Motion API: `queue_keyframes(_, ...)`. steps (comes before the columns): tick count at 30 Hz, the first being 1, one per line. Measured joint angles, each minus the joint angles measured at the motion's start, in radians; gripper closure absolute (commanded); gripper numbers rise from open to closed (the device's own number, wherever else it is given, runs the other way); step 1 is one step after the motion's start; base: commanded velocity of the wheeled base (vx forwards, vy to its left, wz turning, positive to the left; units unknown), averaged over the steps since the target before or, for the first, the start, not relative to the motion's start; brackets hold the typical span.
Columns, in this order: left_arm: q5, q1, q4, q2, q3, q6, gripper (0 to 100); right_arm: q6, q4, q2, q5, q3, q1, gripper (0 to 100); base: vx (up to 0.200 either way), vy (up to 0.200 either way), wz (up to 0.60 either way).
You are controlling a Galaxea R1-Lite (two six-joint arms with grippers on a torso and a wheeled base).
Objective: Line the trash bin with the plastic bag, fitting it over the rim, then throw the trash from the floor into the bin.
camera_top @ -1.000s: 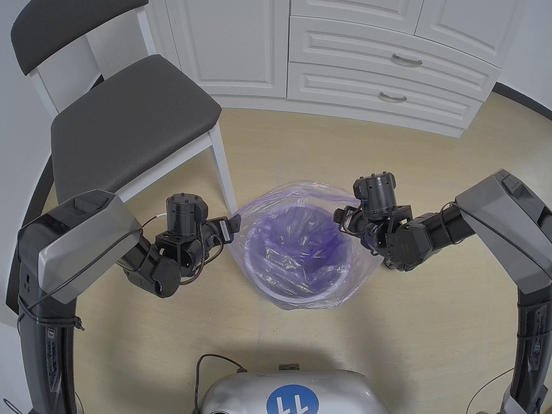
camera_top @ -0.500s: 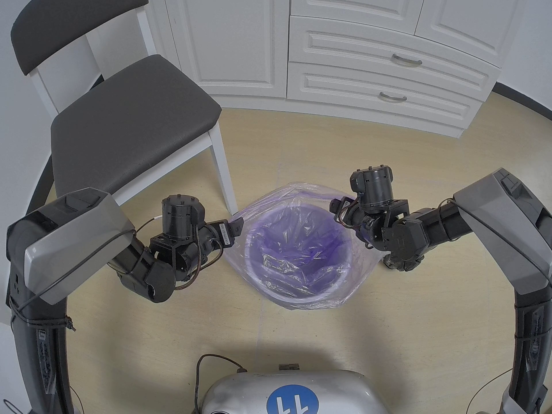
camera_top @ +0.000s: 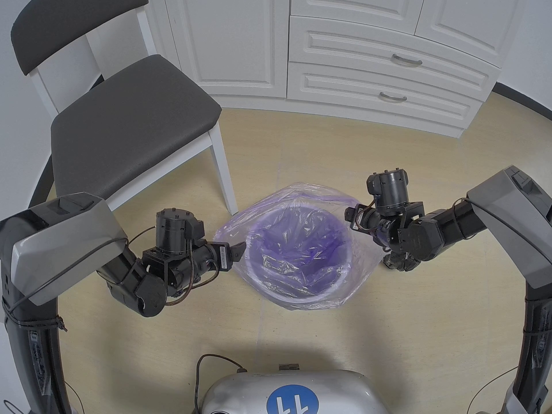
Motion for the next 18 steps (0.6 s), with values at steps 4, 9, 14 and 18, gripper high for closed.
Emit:
queue_keyframes(4,-0.009,0.004,0.001,-0.001,0.03,0.029,0,-0.019,-0.003,-0.015,0.006,0.025,-0.006,0,0.0,0.0,0.0)
queue_keyframes(9,-0.011,0.016,0.0,0.01,0.017,0.027,0,-0.015,-0.006,-0.007,0.007,0.019,-0.008,0,0.0,0.0,0.0)
queue_keyframes(14,-0.009,0.028,-0.008,0.044,-0.03,-0.029,0,-0.009,-0.066,0.023,0.002,-0.004,-0.009,0,0.0,0.0,0.0)
queue_keyframes(18,-0.004,0.031,-0.011,0.073,-0.089,-0.123,0,-0.007,-0.137,0.063,-0.003,-0.019,-0.009,0,0.0,0.0,0.0)
